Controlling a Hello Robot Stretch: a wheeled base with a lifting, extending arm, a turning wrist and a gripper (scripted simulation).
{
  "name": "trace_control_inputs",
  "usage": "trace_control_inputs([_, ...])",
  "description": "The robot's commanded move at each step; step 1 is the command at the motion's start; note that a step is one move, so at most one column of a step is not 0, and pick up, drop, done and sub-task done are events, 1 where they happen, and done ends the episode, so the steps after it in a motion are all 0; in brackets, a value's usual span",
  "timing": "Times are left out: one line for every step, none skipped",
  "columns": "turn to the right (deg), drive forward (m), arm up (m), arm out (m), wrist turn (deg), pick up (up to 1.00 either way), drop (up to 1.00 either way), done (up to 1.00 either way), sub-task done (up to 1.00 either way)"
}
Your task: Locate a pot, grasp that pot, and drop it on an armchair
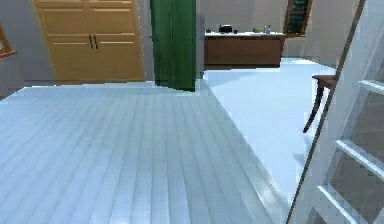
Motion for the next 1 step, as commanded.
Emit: trace_control_inputs([0.0,1.0,0.0,0.0,0.0,0.0,0.0,0.0,0.0])
